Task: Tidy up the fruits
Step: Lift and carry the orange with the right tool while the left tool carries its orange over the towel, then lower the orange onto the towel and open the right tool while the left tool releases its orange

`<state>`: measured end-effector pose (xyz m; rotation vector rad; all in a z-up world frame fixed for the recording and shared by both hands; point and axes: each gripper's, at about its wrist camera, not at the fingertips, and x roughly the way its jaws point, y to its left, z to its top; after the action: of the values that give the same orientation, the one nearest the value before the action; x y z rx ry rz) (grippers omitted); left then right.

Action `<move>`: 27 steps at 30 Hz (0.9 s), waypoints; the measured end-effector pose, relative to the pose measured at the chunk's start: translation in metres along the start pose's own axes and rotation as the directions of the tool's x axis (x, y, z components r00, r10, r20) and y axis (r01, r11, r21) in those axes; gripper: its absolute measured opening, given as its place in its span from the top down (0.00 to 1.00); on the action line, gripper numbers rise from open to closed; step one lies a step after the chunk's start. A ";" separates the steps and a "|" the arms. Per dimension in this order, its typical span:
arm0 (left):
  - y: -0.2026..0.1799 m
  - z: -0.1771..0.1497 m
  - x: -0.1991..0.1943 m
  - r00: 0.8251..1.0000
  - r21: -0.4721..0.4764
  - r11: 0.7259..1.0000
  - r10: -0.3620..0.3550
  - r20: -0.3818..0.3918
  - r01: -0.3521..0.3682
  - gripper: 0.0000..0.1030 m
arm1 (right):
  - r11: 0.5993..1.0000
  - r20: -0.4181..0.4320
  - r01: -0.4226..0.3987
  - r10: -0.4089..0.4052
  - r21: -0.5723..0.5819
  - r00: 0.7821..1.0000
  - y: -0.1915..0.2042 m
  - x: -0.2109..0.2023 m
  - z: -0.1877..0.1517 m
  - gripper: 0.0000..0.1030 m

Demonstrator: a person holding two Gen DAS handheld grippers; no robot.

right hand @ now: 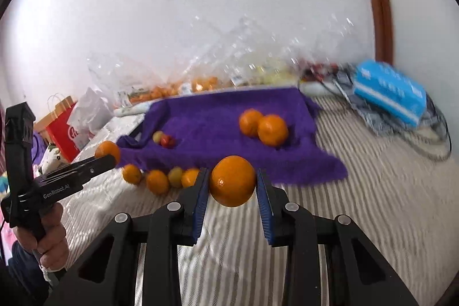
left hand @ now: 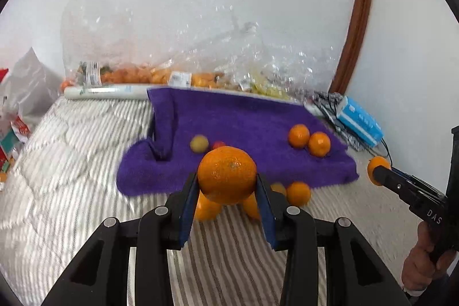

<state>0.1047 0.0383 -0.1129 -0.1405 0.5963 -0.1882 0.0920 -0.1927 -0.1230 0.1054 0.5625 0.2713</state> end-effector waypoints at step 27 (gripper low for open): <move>0.031 0.046 0.089 0.996 -0.058 0.996 0.067 -0.051 -0.070 0.63 | 0.997 -0.040 -0.068 0.069 0.023 0.997 -0.011 0.106 0.045 0.68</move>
<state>0.2072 0.0532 -0.1294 -0.1738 0.6553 -0.1075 0.2045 -0.1741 -0.1410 0.1407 0.6032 0.3348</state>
